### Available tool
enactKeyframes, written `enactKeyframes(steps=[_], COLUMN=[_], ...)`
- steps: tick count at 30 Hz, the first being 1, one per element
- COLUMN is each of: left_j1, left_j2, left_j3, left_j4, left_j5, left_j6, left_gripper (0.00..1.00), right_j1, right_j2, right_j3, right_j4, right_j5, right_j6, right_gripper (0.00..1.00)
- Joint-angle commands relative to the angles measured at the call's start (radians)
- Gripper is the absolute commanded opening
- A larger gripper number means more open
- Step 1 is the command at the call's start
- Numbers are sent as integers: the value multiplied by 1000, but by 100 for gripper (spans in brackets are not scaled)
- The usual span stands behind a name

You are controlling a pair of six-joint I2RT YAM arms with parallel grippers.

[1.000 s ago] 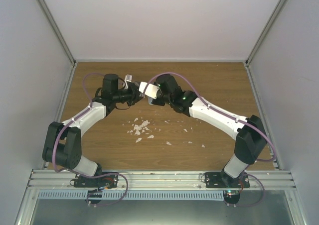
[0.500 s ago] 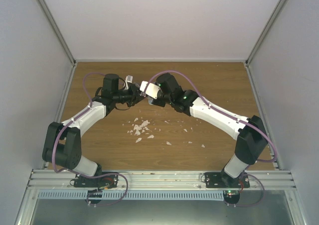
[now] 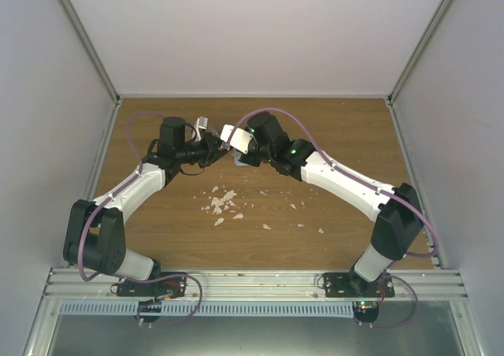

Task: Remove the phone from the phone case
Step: Remove the phone case from the phone, then place the phone case at the center of the board.

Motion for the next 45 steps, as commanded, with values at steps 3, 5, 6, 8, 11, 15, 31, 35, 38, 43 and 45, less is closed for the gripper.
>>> enactKeyframes(steps=[3, 5, 6, 8, 11, 15, 31, 35, 38, 43, 45], left_j1=[48, 48, 48, 47, 43, 42, -47, -65, -71, -94, -94], left_j2=[2, 5, 6, 6, 2, -12, 14, 52, 80, 101, 120], left_j3=[-42, -34, -33, -36, -48, -96, -219, -212, -219, -246, -262], left_j4=[-97, -121, -132, -141, -133, -71, 62, 34, 34, 45, 57], left_j5=[-288, -316, -328, -343, -345, -261, 68, 100, 119, 113, 119], left_j6=[162, 182, 186, 195, 196, 160, 268, 268, 256, 221, 202], left_gripper=[0, 0, 0, 0, 0, 0, 0, 0, 0, 0, 0], right_j1=[-33, -40, -45, -59, -79, -103, -234, -240, -247, -251, -252], right_j2=[-99, -99, -101, -103, -106, -118, -164, -155, -153, -146, -141], right_j3=[94, 97, 97, 97, 94, 82, 65, 84, 86, 90, 93], right_j4=[-43, -49, -49, -49, -47, -57, -69, -73, -75, -75, -74], right_j5=[-15, -22, -22, -23, -28, -31, -52, -53, -57, -64, -66], right_j6=[18, 24, 25, 31, 37, 39, 74, 81, 86, 90, 92], right_gripper=[0, 1, 1, 0, 0, 1, 0, 1, 0, 1, 0])
